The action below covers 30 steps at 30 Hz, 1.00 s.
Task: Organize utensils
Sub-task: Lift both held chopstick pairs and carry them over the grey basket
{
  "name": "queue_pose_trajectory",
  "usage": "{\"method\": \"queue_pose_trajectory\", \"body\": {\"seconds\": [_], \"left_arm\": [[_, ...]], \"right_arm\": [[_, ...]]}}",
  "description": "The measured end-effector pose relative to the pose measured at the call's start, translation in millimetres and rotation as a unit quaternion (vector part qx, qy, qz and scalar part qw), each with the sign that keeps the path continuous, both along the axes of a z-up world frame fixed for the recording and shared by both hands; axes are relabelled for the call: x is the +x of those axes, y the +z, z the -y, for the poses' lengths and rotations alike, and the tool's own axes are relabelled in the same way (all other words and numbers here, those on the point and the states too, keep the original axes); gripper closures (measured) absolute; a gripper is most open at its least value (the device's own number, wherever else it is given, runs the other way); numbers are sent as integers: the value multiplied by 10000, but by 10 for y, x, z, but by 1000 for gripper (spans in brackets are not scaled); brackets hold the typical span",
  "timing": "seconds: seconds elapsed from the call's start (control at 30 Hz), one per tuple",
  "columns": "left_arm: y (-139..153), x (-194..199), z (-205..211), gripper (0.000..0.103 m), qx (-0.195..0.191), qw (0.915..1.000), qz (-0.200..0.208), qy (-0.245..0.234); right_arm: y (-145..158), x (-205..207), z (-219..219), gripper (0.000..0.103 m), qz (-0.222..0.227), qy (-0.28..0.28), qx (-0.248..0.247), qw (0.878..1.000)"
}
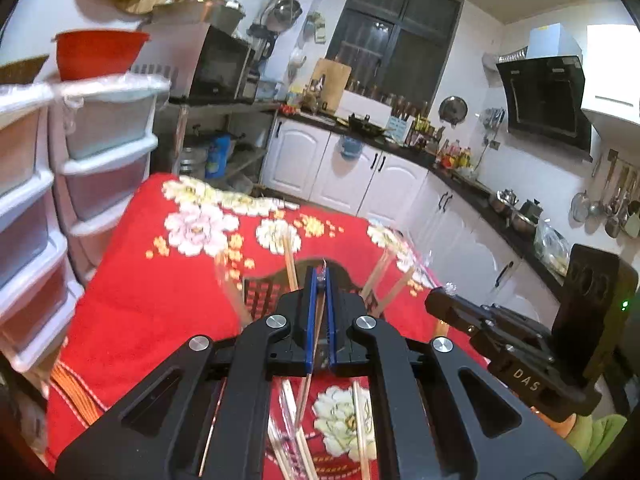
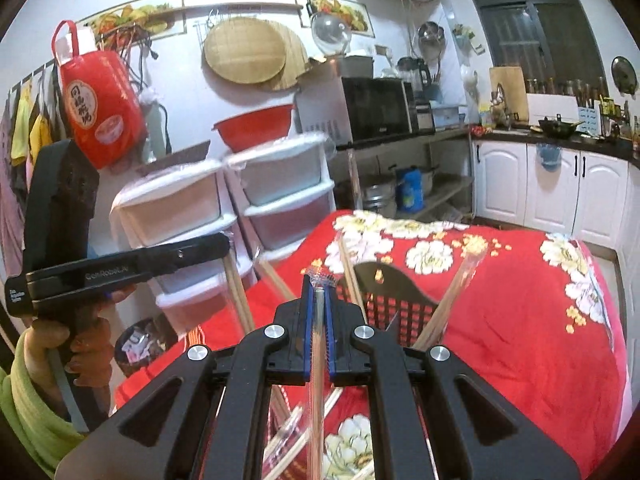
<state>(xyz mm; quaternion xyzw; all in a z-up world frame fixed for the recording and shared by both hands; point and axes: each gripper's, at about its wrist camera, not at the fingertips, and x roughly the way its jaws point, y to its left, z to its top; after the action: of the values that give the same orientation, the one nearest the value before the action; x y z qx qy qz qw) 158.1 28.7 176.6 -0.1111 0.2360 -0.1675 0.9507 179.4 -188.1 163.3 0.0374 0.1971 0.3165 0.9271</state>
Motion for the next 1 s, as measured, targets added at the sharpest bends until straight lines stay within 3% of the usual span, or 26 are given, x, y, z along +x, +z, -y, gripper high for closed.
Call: {"method": "queue_pose_trajectory", "body": {"seconds": [0.67,1.0], "left_arm": [[632,258,-78,103,-19,9970,709,301],[670,492,-75,103,-76,9958,787,462]], "right_arm": [[448,364,-77,98,705,-216,240,9970],[600,586,-163,98,1128,-554,300,9916]]}}
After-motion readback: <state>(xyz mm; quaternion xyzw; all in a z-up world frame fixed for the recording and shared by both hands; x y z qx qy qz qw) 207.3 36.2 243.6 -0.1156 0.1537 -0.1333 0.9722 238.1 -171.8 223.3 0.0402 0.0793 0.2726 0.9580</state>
